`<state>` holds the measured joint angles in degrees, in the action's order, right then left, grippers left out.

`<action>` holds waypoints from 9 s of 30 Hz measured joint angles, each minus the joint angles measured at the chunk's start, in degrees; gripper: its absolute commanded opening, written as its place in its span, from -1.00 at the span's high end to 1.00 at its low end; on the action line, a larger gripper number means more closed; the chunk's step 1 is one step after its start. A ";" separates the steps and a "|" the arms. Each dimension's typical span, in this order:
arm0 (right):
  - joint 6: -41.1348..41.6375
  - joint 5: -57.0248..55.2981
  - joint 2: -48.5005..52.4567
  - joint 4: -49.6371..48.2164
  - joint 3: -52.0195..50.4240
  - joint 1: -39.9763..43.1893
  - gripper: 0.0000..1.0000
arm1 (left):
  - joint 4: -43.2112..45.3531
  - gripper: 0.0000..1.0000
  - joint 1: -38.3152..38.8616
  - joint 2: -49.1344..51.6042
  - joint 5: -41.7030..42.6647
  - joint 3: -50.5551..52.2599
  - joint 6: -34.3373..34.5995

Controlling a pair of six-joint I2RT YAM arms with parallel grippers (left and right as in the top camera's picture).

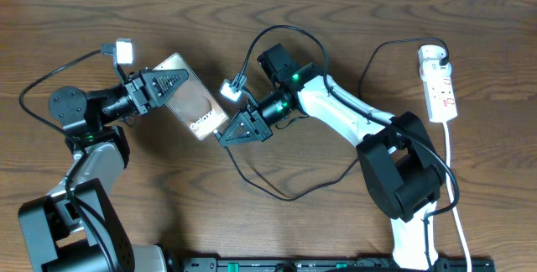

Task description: Plug charger to phone and switch on socket

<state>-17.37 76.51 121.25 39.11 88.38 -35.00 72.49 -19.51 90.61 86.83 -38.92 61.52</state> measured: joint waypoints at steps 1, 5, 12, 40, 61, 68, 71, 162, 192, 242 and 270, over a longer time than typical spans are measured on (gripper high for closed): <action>0.00 0.00 0.00 0.00 0.00 0.00 0.97 | 0.00 0.85 0.00 0.00 0.00 0.00 0.04; 0.04 0.00 0.00 0.00 0.00 0.00 0.98 | 0.00 0.86 0.00 0.00 0.00 0.00 0.13; 0.09 0.00 0.00 -0.20 0.00 0.02 0.98 | -0.07 0.86 0.00 0.00 -0.04 0.00 0.15; 0.22 0.11 0.00 -1.29 -0.07 0.28 0.97 | -3.43 0.85 -0.35 0.00 -1.05 0.00 0.39; 0.26 0.81 0.00 -2.12 -0.04 0.42 0.98 | -3.69 0.85 -0.20 0.00 0.33 0.13 2.58; 0.68 0.57 0.00 -2.08 -0.07 0.48 0.97 | -3.69 0.86 -0.22 0.00 0.35 0.13 2.73; 3.30 -2.45 0.00 -2.05 -0.04 0.48 0.97 | -3.72 0.86 -0.87 0.00 1.11 0.22 2.73; 8.68 -18.56 -0.66 12.85 -7.26 0.83 0.97 | -3.74 0.86 -8.46 0.00 2.91 0.76 7.39; -4.59 10.97 -0.66 -0.68 -6.21 -1.60 0.98 | -10.93 0.86 -4.17 2.71 2.89 0.83 12.74; 8.02 9.62 -0.66 -10.80 -5.92 -0.39 0.97 | -10.80 0.86 -3.91 2.71 1.84 0.83 10.54; 9.68 9.35 -0.66 -12.63 -5.92 -0.44 0.97 | -10.73 0.87 -4.04 2.71 1.38 0.83 10.21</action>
<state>-7.68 85.86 120.60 26.48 82.46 -35.44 61.76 -23.55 93.32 88.20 -38.09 71.72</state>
